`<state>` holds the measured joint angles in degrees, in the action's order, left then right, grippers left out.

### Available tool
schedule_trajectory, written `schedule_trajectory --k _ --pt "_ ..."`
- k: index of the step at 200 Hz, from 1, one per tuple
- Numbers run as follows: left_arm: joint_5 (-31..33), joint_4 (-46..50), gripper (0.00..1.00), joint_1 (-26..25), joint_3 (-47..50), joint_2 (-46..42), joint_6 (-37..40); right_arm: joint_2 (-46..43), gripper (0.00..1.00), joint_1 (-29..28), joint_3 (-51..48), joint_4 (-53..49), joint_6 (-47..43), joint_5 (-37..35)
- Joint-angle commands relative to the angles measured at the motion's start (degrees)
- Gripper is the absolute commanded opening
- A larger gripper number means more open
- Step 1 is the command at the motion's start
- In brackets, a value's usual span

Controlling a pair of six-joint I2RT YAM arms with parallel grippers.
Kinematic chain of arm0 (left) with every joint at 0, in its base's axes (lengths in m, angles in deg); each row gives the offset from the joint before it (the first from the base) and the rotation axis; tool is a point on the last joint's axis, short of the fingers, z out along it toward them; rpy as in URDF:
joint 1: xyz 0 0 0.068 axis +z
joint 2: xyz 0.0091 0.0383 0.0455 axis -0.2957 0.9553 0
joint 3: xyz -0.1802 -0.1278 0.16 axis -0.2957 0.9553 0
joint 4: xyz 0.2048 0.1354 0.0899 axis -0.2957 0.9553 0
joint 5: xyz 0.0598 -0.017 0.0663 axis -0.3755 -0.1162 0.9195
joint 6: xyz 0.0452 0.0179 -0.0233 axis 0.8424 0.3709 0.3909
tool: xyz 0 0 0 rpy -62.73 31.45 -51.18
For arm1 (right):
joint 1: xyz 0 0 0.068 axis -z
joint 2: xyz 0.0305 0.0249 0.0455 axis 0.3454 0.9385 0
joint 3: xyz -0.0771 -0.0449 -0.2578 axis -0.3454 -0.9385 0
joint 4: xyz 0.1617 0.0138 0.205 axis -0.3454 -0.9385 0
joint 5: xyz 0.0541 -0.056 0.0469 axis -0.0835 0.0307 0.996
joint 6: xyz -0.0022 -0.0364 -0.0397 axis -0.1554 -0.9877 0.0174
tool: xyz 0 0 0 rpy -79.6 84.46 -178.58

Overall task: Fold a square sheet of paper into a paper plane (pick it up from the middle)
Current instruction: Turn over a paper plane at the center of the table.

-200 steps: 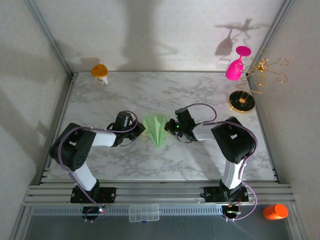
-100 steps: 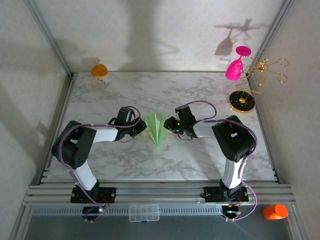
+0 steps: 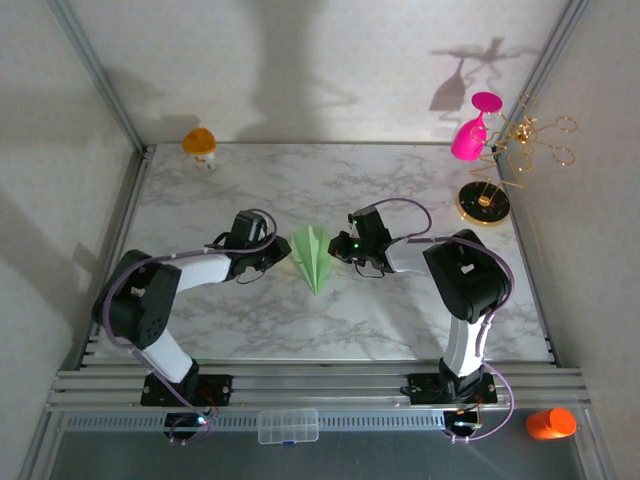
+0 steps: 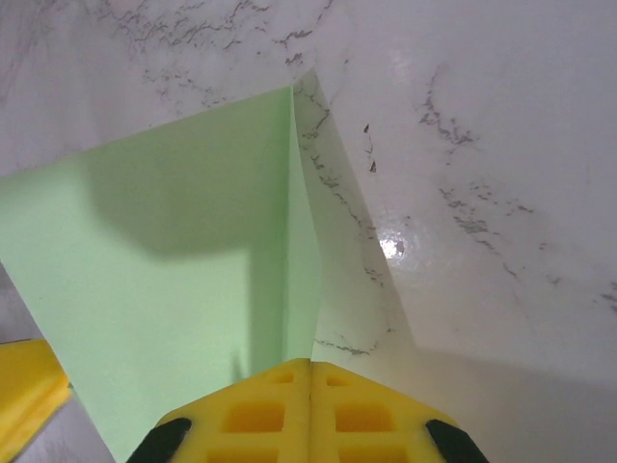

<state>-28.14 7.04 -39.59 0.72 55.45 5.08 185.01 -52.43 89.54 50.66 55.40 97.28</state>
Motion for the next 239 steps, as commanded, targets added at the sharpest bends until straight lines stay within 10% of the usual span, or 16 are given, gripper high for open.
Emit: schedule_trajectory --k 1,118,239 --pt "3.34 1.77 0.25 -0.57 1.84 -5.15 -1.48 -0.15 0.05 0.31 0.86 -0.13 0.05 1.62" --pt "-1.21 -4.84 0.33 -8.70 3.41 0.04 -7.69 0.45 0.05 0.31 1.20 -0.74 0.49 1.70" --pt "-2.87 -4.59 0.17 -9.78 1.14 2.74 -6.84 0.67 0.05 0.32 1.32 -1.19 0.55 1.38"
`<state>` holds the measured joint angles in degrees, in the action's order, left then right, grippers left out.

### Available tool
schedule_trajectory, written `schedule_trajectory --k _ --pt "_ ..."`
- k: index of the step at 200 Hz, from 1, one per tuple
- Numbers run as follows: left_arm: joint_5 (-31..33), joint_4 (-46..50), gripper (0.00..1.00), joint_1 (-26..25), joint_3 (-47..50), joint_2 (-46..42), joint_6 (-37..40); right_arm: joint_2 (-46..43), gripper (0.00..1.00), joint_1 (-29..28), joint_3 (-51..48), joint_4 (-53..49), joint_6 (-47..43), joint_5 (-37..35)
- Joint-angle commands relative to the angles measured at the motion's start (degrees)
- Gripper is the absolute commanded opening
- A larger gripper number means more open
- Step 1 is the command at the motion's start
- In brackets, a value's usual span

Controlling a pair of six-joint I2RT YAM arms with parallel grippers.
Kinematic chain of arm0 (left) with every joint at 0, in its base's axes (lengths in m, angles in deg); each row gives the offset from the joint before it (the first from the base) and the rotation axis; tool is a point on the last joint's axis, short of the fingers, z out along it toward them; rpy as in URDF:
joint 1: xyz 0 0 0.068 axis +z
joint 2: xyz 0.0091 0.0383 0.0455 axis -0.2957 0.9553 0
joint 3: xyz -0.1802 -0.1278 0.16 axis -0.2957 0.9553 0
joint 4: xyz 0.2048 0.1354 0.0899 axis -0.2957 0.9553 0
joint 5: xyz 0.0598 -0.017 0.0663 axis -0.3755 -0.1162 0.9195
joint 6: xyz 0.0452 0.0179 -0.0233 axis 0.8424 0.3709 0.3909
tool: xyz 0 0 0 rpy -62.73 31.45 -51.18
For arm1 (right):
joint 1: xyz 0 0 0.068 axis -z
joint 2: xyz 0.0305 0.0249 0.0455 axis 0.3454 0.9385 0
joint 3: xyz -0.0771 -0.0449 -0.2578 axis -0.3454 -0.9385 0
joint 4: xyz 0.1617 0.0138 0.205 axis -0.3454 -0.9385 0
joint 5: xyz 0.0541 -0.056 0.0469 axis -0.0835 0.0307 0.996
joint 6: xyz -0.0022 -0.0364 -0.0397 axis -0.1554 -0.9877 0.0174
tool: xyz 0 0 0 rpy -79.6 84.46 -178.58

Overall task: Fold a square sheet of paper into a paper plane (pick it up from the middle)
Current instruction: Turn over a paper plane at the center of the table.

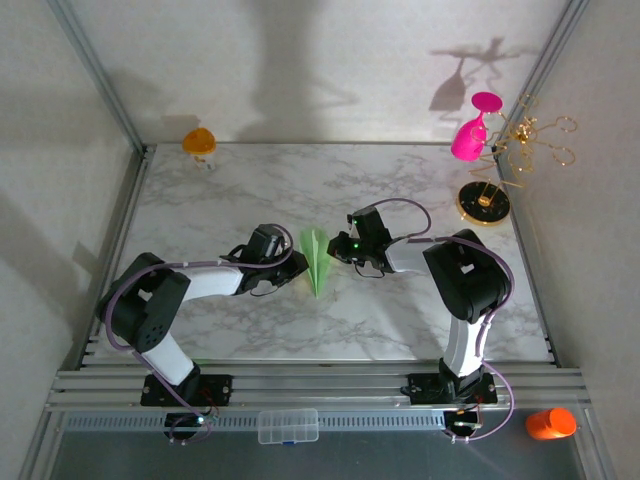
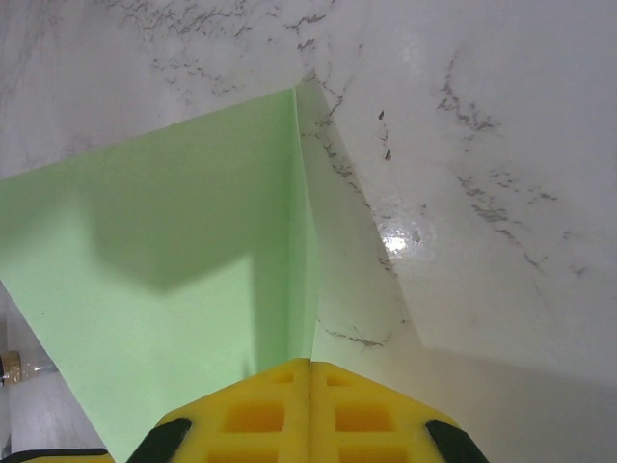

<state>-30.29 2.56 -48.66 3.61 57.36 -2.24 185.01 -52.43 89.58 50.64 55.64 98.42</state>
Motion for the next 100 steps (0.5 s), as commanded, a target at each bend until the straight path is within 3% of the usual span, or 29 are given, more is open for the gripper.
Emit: schedule_trajectory --k 1,56,100 --pt "-0.68 -0.05 0.17 -0.71 -1.77 0.85 0.52 0.67 0.05 0.32 1.26 -1.16 0.28 0.24" --pt "2.80 4.83 0.24 -0.79 -2.31 -1.59 2.98 0.77 0.06 0.32 1.16 -1.07 0.43 0.30" --pt "2.06 4.38 0.19 -1.10 -2.60 -1.68 2.95 0.90 0.06 0.32 0.99 -0.99 0.51 0.28"
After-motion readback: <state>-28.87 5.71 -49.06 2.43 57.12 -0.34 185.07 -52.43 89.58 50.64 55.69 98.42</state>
